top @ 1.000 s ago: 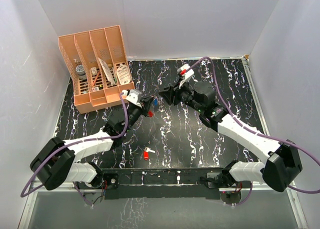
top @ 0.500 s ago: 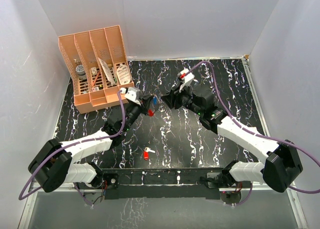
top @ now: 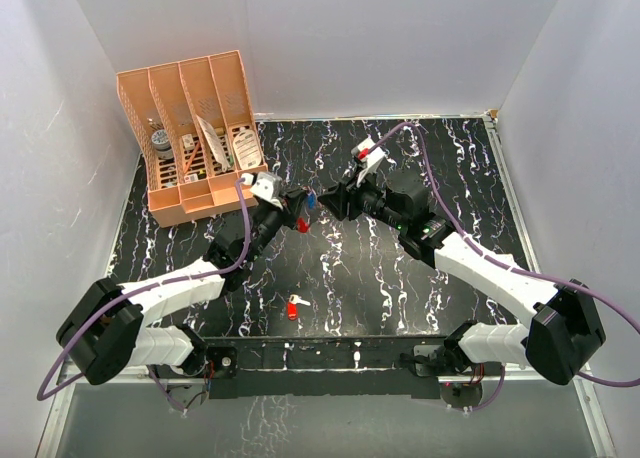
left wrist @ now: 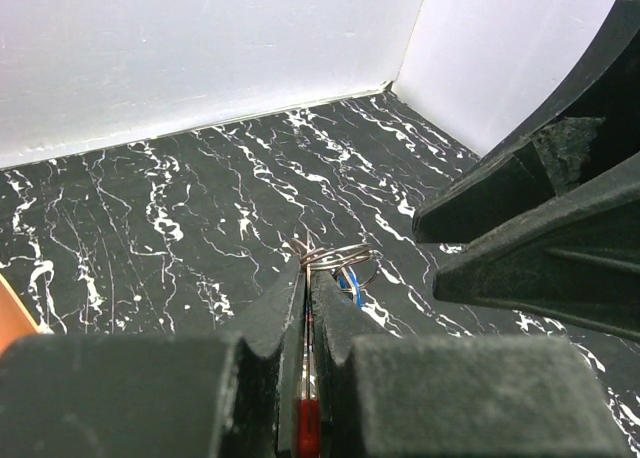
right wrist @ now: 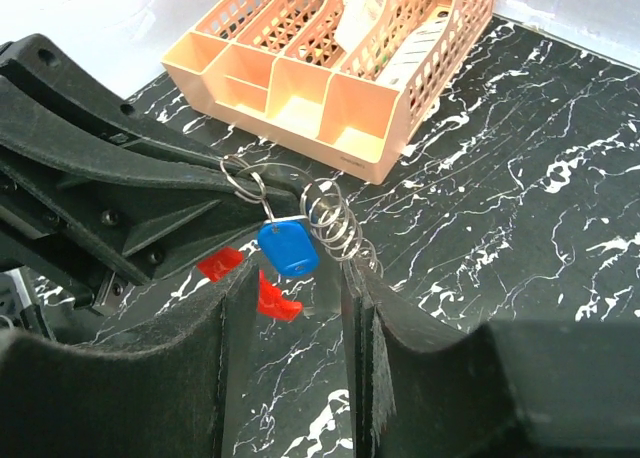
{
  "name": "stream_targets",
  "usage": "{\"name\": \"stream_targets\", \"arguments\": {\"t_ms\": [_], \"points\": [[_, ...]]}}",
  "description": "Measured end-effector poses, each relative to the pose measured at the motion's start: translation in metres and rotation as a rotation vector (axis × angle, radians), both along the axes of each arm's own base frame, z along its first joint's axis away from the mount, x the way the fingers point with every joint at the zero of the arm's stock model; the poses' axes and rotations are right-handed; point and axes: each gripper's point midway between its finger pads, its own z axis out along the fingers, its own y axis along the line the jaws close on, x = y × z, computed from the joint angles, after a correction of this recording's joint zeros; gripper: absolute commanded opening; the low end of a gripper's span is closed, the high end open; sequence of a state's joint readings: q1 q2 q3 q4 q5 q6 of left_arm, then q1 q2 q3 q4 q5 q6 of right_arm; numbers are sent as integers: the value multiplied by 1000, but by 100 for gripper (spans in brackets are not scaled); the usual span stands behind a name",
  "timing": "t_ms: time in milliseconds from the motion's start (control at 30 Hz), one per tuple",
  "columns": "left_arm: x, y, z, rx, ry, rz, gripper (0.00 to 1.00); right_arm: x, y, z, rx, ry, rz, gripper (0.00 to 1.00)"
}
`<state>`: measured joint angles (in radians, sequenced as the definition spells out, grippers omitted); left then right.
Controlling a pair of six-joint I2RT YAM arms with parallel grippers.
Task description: Put the keys on the keyring
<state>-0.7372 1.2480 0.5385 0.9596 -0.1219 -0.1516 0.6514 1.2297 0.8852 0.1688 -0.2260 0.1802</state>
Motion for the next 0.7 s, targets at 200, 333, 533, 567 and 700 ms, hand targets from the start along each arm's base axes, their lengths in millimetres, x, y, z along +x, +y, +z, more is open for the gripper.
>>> {"name": "stream_targets", "arguments": {"t_ms": [200, 333, 533, 567, 700], "points": [[0, -5, 6, -6, 6, -23, 0, -4, 5, 4, 0, -28, 46, 37], [-2, -10, 7, -6, 16, -50, 0, -6, 7, 4, -4, -35, 64, 37], [-7, -15, 2, 2, 36, -84, 0, -4, 9, 7, -10, -55, 74, 36], [-7, -15, 1, 5, 41, -88, 0, -4, 9, 8, -11, -58, 75, 35], [-9, -17, -2, 11, 50, -103, 0, -1, 12, 11, -14, -68, 80, 32]]}}
